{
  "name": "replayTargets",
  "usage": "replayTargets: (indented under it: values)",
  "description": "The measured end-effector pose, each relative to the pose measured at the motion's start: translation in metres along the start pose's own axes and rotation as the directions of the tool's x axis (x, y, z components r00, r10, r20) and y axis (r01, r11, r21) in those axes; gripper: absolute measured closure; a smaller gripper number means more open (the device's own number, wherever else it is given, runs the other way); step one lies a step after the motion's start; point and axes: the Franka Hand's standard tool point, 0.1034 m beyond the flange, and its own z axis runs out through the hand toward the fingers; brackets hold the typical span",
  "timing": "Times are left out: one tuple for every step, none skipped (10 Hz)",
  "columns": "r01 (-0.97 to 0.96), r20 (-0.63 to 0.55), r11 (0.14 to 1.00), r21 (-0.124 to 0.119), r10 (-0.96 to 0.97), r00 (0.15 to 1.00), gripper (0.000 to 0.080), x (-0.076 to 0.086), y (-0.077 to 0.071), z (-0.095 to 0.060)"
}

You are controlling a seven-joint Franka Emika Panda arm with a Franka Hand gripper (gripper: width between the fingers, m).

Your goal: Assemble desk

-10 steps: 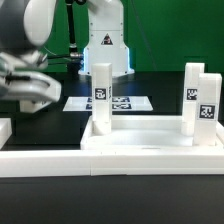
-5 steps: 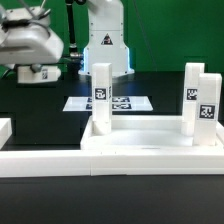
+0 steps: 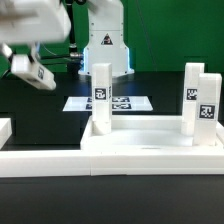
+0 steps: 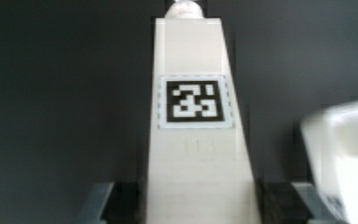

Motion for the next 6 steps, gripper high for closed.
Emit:
replayTargets:
  values:
    - [0.044,-0.098,0.999,-0.02,-0.046,0.994,0.0512,0.012,0.004,-0.014]
    - [0.038,-0.181,0.999,-0.029,-0.043,0.983,0.0512,0.015,0.005,-0.012]
    - [0.033,-0.251,0.999,-0.035,-0.041,0.967,0.0512,0.014,0.005,-0.012]
    - [0.028,-0.31,0.999,-0.046,-0.041,0.95,0.0512,0.017,0.007,-0.013]
    - [0.02,-0.36,0.998,-0.055,-0.038,0.932,0.0512,0.019,0.002,-0.017]
    - [-0.003,-0.458,0.999,-0.051,-0.02,0.889,0.0512,0.026,-0.026,-0.035]
